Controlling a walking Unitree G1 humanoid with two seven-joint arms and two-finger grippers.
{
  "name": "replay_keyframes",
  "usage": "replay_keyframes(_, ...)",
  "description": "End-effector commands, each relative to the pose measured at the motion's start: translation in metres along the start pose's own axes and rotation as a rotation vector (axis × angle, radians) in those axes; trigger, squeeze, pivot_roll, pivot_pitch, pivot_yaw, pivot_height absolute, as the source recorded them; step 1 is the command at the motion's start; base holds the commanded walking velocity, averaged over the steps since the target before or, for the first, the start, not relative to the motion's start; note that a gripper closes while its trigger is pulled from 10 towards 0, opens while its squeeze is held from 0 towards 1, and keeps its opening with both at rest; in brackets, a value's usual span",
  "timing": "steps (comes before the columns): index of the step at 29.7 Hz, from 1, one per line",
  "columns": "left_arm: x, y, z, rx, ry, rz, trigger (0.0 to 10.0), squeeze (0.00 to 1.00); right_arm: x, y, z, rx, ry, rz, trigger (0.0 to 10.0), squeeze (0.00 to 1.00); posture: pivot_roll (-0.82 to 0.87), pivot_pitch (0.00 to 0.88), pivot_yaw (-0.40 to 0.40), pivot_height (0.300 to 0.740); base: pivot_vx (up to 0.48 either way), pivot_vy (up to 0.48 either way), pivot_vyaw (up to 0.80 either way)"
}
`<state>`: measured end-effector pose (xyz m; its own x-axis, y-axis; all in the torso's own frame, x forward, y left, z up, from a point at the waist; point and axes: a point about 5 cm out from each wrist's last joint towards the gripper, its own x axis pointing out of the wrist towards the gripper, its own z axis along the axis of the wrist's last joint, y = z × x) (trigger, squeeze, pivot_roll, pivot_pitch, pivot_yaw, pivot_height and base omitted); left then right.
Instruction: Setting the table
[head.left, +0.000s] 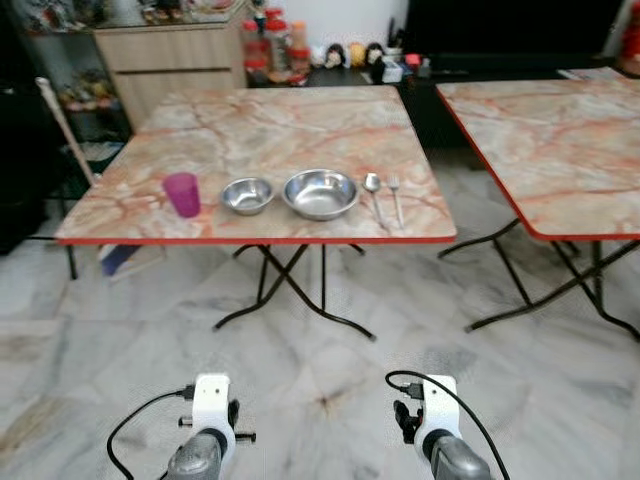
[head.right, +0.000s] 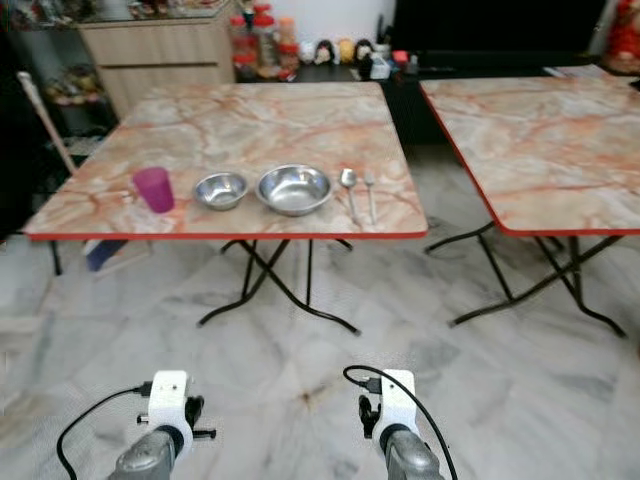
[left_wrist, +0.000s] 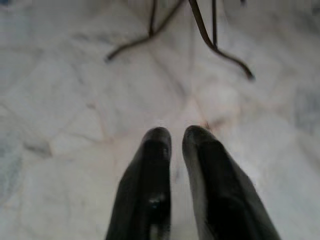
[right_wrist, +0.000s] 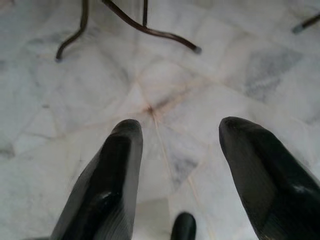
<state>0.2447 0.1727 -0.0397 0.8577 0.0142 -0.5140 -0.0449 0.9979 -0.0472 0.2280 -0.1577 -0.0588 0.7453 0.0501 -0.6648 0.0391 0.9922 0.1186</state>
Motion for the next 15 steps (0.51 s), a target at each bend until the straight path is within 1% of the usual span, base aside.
replay_keyframes(1,0.001,0.002,0.005,-0.026,-0.031,0.003,10.0,1.0,0.002,0.004,0.01,0.013,-0.044,0.011,10.0,1.0,0.09,0.0,0.006,0.74,0.0,0.0,0.0)
replay_keyframes(4,0.003,0.0,0.012,-0.023,-0.067,0.004,10.0,1.0,0.003,0.005,0.015,0.008,-0.068,0.01,10.0,1.0,0.09,0.0,0.003,0.74,0.0,0.0,0.0)
replay_keyframes(5,0.003,-0.001,0.014,-0.023,-0.081,0.001,10.0,1.0,0.004,0.007,0.018,-0.006,-0.083,0.018,10.0,1.0,0.1,0.0,0.001,0.74,0.0,0.0,0.0)
replay_keyframes(7,0.005,-0.009,0.018,-0.025,-0.101,-0.035,10.0,1.0,0.006,0.015,0.028,-0.056,-0.132,0.06,10.0,1.0,0.1,0.0,0.0,0.74,0.0,0.0,0.0)
replay_keyframes(9,0.005,-0.013,0.019,0.013,-0.104,-0.047,10.0,1.0,0.006,0.02,0.034,-0.054,-0.163,0.086,10.0,1.0,0.1,0.0,0.0,0.74,0.0,0.0,0.0)
replay_keyframes(11,0.006,-0.016,0.022,0.008,-0.122,-0.05,10.0,1.0,0.007,0.028,0.045,-0.064,-0.218,0.127,10.0,1.0,0.1,0.0,0.0,0.74,0.0,0.0,0.0)
replay_keyframes(13,0.007,-0.018,0.026,0.001,-0.139,-0.051,10.0,1.0,0.007,0.031,0.051,-0.071,-0.245,0.144,10.0,1.0,0.09,0.0,-0.001,0.74,0.0,0.0,0.0)
replay_keyframes(15,0.009,-0.019,0.034,-0.007,-0.172,-0.055,10.0,1.0,0.008,0.035,0.057,-0.067,-0.272,0.157,10.0,1.0,0.08,0.0,-0.002,0.74,0.0,0.0,0.0)
